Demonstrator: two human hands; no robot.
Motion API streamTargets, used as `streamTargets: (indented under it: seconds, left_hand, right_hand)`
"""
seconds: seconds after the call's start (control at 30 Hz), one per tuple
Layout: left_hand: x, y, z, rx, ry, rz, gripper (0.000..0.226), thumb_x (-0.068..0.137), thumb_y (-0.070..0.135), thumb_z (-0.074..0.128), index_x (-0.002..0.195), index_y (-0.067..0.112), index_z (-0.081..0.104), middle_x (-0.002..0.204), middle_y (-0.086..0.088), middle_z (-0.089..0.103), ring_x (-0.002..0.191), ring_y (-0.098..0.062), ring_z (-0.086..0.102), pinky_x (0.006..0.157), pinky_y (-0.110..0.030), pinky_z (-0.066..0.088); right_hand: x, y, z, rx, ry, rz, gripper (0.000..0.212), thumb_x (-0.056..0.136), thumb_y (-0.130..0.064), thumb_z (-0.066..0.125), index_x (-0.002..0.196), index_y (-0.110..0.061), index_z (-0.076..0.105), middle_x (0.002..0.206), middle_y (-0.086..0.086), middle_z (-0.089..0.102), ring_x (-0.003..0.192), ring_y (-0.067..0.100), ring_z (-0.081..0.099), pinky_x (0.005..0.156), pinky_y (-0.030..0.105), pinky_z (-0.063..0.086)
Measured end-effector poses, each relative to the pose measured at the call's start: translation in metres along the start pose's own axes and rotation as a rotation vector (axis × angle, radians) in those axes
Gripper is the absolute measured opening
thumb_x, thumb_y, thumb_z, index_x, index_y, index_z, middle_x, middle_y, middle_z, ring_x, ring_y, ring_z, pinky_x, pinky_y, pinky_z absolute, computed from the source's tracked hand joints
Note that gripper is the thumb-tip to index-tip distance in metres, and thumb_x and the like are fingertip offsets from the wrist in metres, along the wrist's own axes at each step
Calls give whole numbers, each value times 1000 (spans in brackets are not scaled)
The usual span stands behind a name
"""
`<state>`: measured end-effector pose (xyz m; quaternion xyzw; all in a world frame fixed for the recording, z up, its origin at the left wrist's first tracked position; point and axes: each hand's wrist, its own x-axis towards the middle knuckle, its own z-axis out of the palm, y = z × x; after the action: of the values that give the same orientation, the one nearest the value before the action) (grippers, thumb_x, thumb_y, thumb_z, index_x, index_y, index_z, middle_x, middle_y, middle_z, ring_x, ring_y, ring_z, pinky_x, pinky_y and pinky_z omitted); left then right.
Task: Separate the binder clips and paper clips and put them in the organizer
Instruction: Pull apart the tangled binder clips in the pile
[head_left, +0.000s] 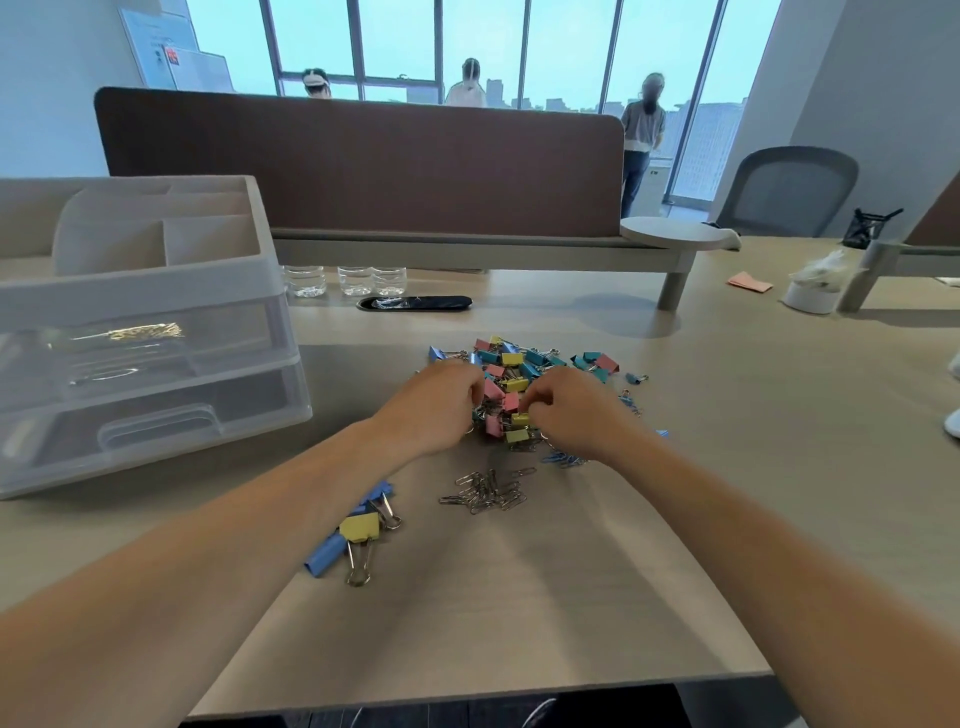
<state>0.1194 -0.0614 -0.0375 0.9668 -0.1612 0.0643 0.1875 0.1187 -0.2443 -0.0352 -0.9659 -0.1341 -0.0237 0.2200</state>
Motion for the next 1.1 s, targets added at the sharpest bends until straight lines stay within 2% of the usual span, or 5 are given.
streamTargets:
  seconds: [0.2, 0.3, 0.57, 0.77, 1.1]
  left_hand:
    - [-2, 17, 5, 92, -154, 6, 8, 98, 22, 46, 96, 17, 52, 85, 1, 48, 75, -16, 49, 56, -29, 34]
    - [2, 14, 12, 160, -163, 22, 11, 95, 28, 50, 99, 18, 49, 98, -7, 57, 82, -20, 54, 63, -32, 39]
    - [8, 11, 14, 164, -177, 41, 12, 92, 24, 56, 93, 19, 45, 95, -7, 58, 81, -19, 53, 66, -30, 41]
    - [7, 8, 3, 121, -170, -3, 17, 94, 28, 55, 105, 16, 61, 98, -4, 58, 86, -19, 54, 68, -31, 41]
    - [-3, 27, -16, -14, -109, -43, 17, 91, 37, 59, 99, 22, 56, 90, 3, 59, 78, -13, 55, 60, -30, 37]
  right_hand:
    - [4, -3, 7, -190, -109, -27, 16, 87, -32, 68, 102, -30, 70, 99, -7, 61, 83, 13, 60, 74, 33, 56]
    - [5, -3, 10, -237, -132, -35, 17, 89, -31, 67, 106, -27, 69, 102, -5, 62, 86, 16, 61, 77, 34, 57]
    - [3, 3, 14, -304, -74, -127, 15, 95, -19, 58, 107, -22, 66, 101, 0, 60, 83, 15, 58, 70, 29, 51]
    - [1, 2, 9, -222, 25, -177, 22, 99, -29, 54, 115, -21, 68, 111, -1, 57, 95, 15, 58, 86, 36, 53]
    - [-20, 9, -25, 79, 168, -116, 14, 98, -23, 57, 95, -16, 69, 92, -5, 57, 84, 14, 55, 72, 26, 42]
